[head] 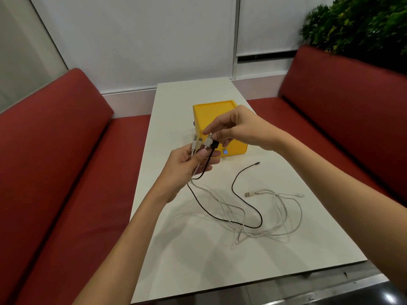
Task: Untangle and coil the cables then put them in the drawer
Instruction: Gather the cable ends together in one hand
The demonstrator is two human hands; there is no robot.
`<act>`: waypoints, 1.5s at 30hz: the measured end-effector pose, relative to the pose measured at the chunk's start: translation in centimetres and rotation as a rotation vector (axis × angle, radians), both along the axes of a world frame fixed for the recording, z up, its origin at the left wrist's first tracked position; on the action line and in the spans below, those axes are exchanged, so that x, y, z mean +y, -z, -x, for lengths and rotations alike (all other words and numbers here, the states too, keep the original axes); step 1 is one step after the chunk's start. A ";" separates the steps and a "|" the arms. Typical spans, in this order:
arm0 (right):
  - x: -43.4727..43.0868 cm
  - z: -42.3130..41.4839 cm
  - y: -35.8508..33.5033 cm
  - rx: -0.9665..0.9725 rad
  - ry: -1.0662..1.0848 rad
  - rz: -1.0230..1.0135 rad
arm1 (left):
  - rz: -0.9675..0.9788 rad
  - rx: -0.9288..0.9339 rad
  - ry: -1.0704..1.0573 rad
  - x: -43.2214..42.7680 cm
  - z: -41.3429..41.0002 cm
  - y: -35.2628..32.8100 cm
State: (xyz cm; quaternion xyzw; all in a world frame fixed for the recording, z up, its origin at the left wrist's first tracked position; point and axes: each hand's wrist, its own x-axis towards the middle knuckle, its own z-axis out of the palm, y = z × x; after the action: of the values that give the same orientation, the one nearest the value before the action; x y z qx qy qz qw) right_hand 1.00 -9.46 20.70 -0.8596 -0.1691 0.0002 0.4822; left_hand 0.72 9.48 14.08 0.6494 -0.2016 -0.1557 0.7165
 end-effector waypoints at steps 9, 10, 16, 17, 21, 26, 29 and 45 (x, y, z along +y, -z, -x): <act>-0.2 0.4 -0.2 0.035 0.031 -0.061 | 0.060 0.068 0.051 0.1 0.4 -0.9; 0.0 0.4 -0.2 0.035 0.024 -0.060 | 0.053 0.064 0.054 0.0 0.5 -0.9; 1.3 0.5 0.1 0.022 0.017 -0.032 | -0.017 0.026 0.048 -0.4 0.7 -1.2; 1.4 0.5 0.1 0.028 0.014 -0.035 | -0.035 0.013 0.033 -0.4 0.7 -1.2; 1.8 0.5 0.2 0.042 0.002 -0.046 | -0.076 -0.033 -0.002 -0.2 0.7 -1.1; 2.0 0.3 0.0 0.032 0.069 -0.047 | -0.040 0.049 0.015 0.2 0.6 -0.8; 2.0 0.2 -0.3 0.035 0.085 -0.073 | 0.026 0.103 0.032 0.5 0.5 -0.8; 3.0 -0.1 0.5 0.161 0.099 -0.280 | -0.064 -0.065 -0.146 0.9 0.8 -1.4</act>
State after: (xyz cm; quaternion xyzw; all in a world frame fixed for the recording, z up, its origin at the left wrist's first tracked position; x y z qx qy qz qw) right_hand 1.11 -6.46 20.15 -0.7885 -0.0860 0.0216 0.6087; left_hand -0.11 10.38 15.50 0.6898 -0.1716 -0.0881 0.6978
